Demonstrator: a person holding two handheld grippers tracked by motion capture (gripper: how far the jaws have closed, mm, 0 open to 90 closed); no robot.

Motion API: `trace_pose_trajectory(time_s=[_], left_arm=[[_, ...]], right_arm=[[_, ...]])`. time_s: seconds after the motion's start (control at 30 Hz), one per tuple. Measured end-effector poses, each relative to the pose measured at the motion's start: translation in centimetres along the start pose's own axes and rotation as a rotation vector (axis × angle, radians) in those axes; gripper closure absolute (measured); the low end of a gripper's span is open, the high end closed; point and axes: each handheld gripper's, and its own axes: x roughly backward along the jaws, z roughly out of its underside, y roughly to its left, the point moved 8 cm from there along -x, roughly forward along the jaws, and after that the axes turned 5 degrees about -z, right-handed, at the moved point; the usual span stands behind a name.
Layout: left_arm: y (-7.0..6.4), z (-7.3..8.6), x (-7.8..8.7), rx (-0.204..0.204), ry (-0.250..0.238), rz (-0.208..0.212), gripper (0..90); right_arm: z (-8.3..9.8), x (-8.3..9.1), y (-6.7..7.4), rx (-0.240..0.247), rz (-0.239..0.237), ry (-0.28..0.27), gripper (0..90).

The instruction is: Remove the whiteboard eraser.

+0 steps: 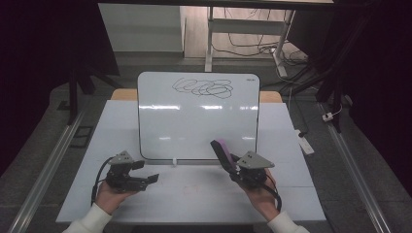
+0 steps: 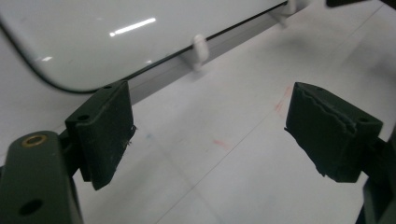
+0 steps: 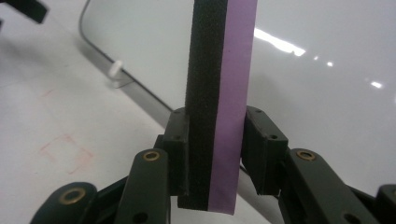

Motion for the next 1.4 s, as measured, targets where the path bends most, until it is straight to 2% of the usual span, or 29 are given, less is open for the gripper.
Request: trace_pose_trajectory(time_s=[0.07,0.1,0.17,0.23,0.5,0.73,0.87,0.97,1.0,1.07,1.27,1.4], left_arm=[[-0.5,-0.7,-0.2,0.005,-0.011,0.027,16.0],[-0.5,-0.7,-0.2,0.005,-0.011,0.027,16.0],[-1.4,-1.9,-0.5,0.010,-0.023,0.066,15.6],[-2.0,-2.5,-0.8,0.006,-0.023,0.088,14.9],[-3.8,-4.2,-2.3,-0.028,-0.001,0.119,13.4],[-4.7,-5.6,-3.0,-0.042,0.003,0.147,12.8],[-5.3,-6.7,-3.5,-0.047,0.013,0.187,12.8],[-5.6,-7.0,-3.8,-0.050,0.020,0.204,13.4],[-6.0,-7.2,-4.1,-0.047,0.024,0.229,14.0],[-6.2,-7.3,-4.5,-0.049,0.037,0.243,15.0],[-6.6,-7.3,-5.2,-0.059,0.064,0.271,19.9],[-6.8,-7.1,-5.6,-0.054,0.083,0.298,26.6]], right_arm=[[0.0,-0.3,0.6,0.011,-0.016,0.003,64.3],[0.0,-0.3,0.6,0.011,-0.016,0.003,64.3],[0.0,-0.8,1.3,0.023,-0.035,0.009,64.4],[-0.1,-1.1,1.8,0.033,-0.048,0.013,64.4],[-0.3,-2.4,3.4,0.086,-0.081,0.026,64.4],[-0.1,-3.0,4.4,0.126,-0.097,0.040,64.4],[-0.1,-3.1,4.9,0.166,-0.103,0.043,64.4],[-0.1,-3.2,5.2,0.206,-0.103,0.041,64.4],[-0.1,-3.2,5.3,0.217,-0.102,0.045,64.4],[0.0,-3.2,5.5,0.240,-0.103,0.047,64.4],[0.0,-3.3,6.1,0.288,-0.103,0.047,64.4],[0.0,-3.3,6.4,0.311,-0.106,0.042,64.3]])
